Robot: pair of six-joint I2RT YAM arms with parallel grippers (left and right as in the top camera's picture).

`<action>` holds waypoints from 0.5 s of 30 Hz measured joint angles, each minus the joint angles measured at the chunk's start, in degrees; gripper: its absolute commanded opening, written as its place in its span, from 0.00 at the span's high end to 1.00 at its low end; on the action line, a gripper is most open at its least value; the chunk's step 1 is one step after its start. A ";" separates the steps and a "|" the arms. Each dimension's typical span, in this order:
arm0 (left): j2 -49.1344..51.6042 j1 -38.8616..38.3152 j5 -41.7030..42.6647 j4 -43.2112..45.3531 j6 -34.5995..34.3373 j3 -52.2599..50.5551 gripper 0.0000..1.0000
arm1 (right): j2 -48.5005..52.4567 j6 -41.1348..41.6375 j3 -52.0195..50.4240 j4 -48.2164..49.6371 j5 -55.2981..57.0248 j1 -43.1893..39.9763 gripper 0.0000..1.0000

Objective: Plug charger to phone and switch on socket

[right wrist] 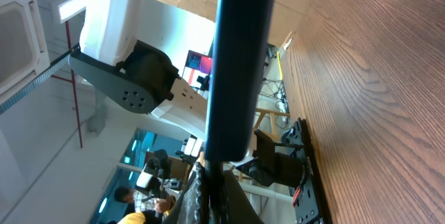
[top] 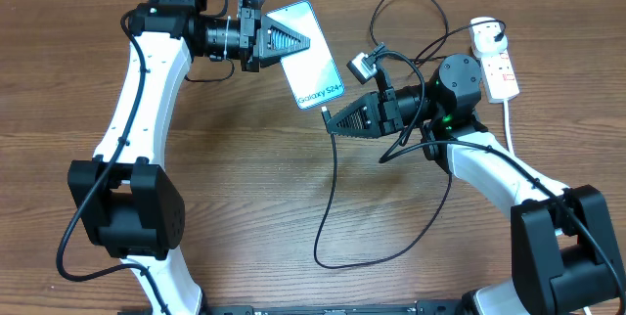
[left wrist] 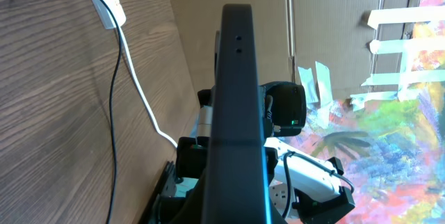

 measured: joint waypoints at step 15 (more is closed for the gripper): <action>0.00 0.00 0.02 -1.29 0.09 0.00 0.96 | 0.00 0.13 0.00 0.00 0.13 -0.13 0.96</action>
